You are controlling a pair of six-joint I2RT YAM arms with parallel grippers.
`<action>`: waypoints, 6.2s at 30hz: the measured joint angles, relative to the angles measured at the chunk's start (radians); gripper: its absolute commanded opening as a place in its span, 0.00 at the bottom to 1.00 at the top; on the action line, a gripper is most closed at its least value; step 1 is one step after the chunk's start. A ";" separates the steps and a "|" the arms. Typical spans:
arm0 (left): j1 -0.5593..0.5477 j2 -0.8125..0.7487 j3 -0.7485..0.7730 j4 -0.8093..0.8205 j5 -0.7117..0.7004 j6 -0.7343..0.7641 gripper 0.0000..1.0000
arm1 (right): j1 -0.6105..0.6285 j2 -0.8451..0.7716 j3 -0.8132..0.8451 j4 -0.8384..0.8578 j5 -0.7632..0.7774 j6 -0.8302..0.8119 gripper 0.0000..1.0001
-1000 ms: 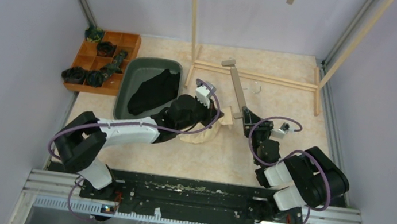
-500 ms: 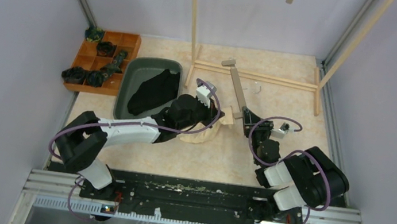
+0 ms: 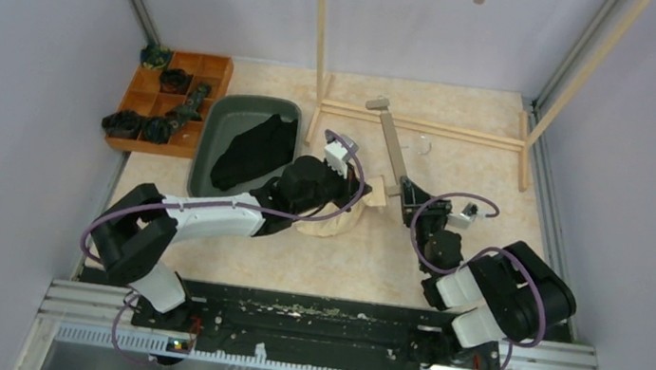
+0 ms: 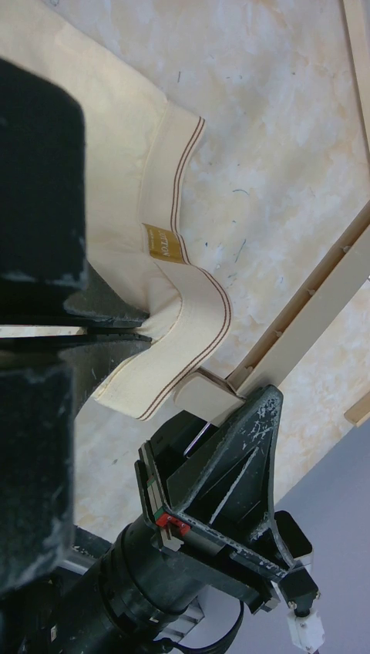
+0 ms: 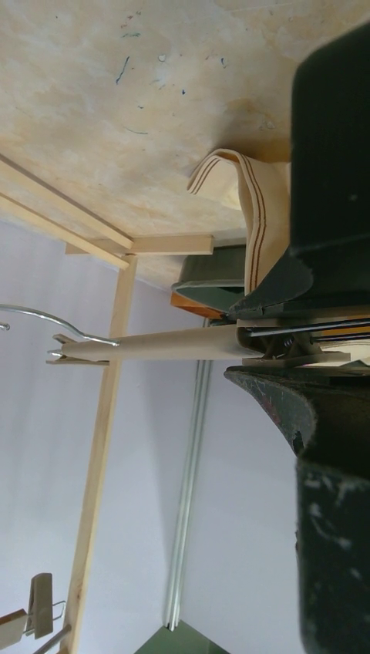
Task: Clip the underwear to the hanger
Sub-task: Clamp the underwear onto the hanger.
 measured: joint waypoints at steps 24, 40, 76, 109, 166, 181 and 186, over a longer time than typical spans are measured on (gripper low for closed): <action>0.000 -0.018 0.000 0.000 0.003 0.000 0.00 | 0.000 0.014 0.000 0.002 -0.007 0.001 0.00; 0.000 -0.031 0.000 0.000 0.001 0.000 0.00 | 0.000 0.011 0.000 0.002 -0.012 0.001 0.00; 0.000 0.032 0.035 0.008 0.013 -0.004 0.00 | 0.000 0.010 0.002 0.002 -0.036 0.027 0.00; 0.000 0.063 0.035 0.061 0.026 -0.003 0.00 | 0.000 0.010 0.021 0.003 -0.042 0.097 0.00; 0.000 0.064 0.030 0.106 0.044 0.005 0.00 | 0.000 0.061 0.042 0.003 -0.044 0.149 0.03; 0.000 0.064 0.030 0.111 0.043 0.005 0.00 | 0.000 0.063 0.049 0.005 -0.051 0.148 0.42; 0.000 0.064 0.030 0.111 0.043 0.005 0.00 | 0.000 0.063 0.049 0.002 -0.061 0.148 0.62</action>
